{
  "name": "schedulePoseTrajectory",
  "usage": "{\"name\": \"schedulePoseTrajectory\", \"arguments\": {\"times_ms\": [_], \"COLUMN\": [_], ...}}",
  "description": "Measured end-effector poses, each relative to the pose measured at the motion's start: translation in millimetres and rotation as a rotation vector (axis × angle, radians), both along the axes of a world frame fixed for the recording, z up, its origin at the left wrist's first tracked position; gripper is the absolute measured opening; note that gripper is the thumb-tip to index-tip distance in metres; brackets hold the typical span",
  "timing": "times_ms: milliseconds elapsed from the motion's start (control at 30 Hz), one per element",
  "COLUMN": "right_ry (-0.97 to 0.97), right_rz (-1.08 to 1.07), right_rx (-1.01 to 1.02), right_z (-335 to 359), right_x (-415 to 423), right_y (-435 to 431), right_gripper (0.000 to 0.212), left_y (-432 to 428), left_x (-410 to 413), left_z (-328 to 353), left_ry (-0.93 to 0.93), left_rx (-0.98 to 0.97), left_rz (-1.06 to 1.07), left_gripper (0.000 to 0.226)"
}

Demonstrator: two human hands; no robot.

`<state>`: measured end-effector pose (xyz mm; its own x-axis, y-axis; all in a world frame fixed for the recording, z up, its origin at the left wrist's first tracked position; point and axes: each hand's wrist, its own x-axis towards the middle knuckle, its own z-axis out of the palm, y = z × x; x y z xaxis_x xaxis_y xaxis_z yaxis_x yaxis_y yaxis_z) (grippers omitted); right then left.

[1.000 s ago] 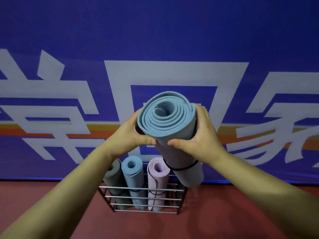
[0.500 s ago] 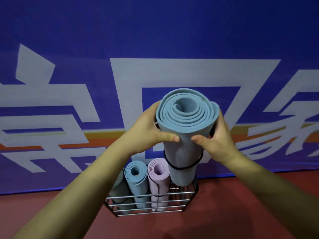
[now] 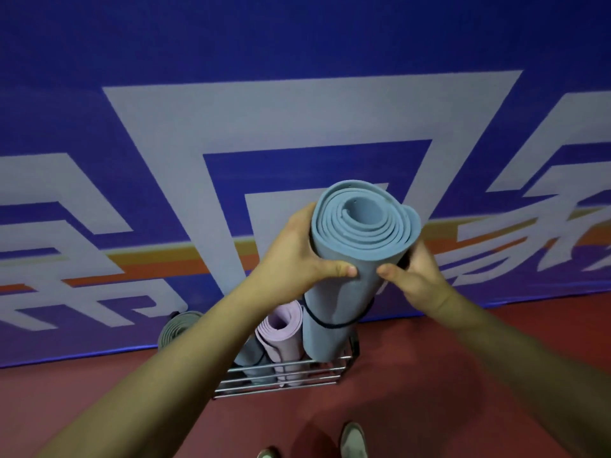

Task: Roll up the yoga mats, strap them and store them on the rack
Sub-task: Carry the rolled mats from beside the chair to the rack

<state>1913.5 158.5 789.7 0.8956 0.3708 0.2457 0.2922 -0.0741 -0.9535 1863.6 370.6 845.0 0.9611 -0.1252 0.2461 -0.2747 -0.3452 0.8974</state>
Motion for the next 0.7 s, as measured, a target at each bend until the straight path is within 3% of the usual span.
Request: {"name": "schedulePoseTrajectory", "arguments": {"times_ms": [200,367,500,600,700], "right_ry": [-0.105,-0.100,-0.083,-0.067,-0.052], "right_rz": [0.115,0.148,0.187,0.222,0.318], "right_rx": [0.039,0.061,0.058,0.037,-0.145], "right_z": [-7,-22,-39,-58,-85], "right_x": [34,63,76,70,76], "right_y": [-1,-12,-20,-25,-35], "right_gripper": [0.066,0.097,0.098,0.086,0.088], "left_y": [-26,-41,-54,-62,-63], "left_x": [-2,14,22,22,16], "left_z": [-13,-19,-33,-56,-91], "left_ry": [0.046,0.052,0.081,0.093,0.158], "left_rx": [-0.013,0.020,0.034,0.018,-0.012], "left_rz": [0.251,0.313,0.339,0.358,0.381], "left_gripper": [0.096,0.096,0.096,0.094,0.092]}}
